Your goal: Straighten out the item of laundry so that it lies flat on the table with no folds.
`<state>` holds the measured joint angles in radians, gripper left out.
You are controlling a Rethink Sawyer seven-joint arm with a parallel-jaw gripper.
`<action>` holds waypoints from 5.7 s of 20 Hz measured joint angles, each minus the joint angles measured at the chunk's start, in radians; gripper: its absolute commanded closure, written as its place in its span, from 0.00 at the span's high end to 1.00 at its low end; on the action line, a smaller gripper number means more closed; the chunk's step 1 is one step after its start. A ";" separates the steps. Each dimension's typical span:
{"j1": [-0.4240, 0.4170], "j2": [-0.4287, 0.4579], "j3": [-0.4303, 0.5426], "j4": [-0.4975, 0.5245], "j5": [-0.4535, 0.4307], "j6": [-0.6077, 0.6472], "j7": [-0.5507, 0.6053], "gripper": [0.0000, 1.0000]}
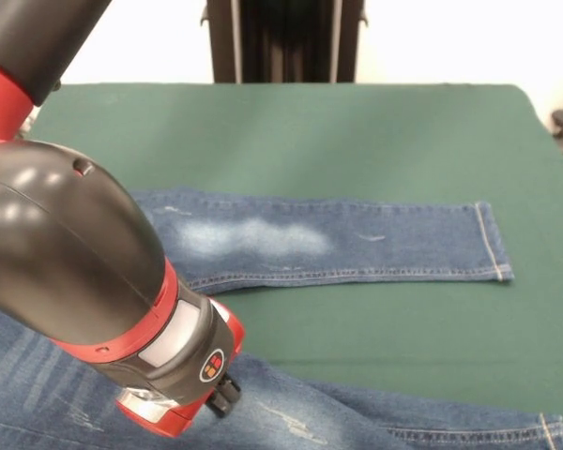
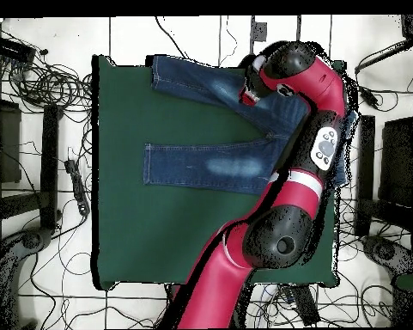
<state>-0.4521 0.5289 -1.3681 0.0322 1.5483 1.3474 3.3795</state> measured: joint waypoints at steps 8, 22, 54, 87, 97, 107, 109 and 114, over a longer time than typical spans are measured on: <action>0.000 0.000 0.000 0.000 0.001 0.000 0.000 0.00; 0.000 0.018 0.013 0.001 0.078 -0.025 0.000 0.00; 0.115 -0.008 0.313 0.033 -0.027 -0.266 0.000 0.00; -0.241 -0.035 -0.136 -0.016 -0.026 -0.015 -0.396 0.00; -0.259 -0.032 -0.256 -0.017 0.090 -0.014 -0.462 0.00; -0.249 -0.041 -0.240 -0.021 0.023 -0.016 -0.559 0.00; -0.246 -0.043 -0.227 -0.024 -0.001 -0.016 -0.576 0.00; -0.245 -0.045 -0.188 -0.036 -0.055 -0.023 -0.620 0.00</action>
<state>-0.6966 0.4838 -1.5564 -0.0039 1.4928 1.3242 2.7595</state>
